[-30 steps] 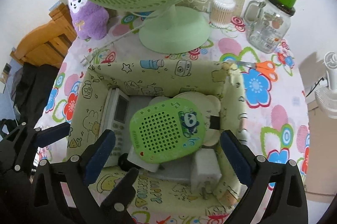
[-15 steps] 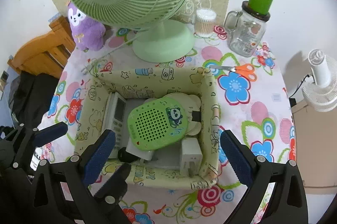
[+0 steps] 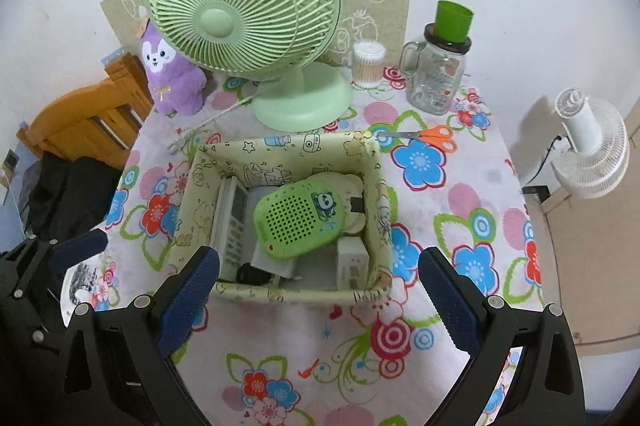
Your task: Organize rigid objects
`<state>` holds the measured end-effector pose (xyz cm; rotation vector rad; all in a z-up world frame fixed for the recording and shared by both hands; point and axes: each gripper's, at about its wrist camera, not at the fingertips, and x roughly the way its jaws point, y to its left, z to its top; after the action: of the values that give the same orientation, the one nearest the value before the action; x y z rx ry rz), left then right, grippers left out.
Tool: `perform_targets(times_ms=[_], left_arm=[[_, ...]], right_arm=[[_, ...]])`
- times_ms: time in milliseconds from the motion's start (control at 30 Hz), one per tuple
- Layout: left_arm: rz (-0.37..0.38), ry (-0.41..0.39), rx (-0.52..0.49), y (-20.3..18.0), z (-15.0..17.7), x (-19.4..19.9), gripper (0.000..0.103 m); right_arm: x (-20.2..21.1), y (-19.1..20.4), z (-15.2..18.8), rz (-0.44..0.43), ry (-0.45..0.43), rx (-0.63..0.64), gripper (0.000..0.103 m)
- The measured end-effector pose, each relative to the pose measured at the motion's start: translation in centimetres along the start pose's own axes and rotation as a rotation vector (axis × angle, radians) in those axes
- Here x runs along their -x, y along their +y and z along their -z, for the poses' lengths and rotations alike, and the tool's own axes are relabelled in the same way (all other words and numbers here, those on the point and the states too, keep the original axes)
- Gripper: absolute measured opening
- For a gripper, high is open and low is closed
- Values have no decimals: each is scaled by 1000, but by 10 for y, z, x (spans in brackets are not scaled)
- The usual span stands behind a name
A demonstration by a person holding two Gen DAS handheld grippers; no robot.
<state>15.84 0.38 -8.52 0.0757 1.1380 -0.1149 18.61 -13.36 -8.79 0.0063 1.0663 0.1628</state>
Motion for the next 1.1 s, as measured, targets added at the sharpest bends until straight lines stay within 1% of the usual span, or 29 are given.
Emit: perform_targets(times_ms=[233,500,600,800,833,1000,1100], left_arm=[[11,-18,15,8,15,24,99],[19,-66,43,15,34,51,99],[7,-81,55,16,40,63,99],[-15,-145,56,13,49,101,101],[-18,-155,59,13,50,107,103],[-35,-218,53,5,57,138,103],[-33,-229,52,-1,61,150,103]], right_arm=[[29,0,18,27,-38,-32,101],[60,-4,36,56,-82,-45,101],[73,-7,43,60,-100,-49,101],[101,-10,52,49,-139,-47,101],[109,-10,55,50,-153,-46,101],[136,-12,63,65,-185,-47,101],[152,-14,68,61,-205,-51,101]])
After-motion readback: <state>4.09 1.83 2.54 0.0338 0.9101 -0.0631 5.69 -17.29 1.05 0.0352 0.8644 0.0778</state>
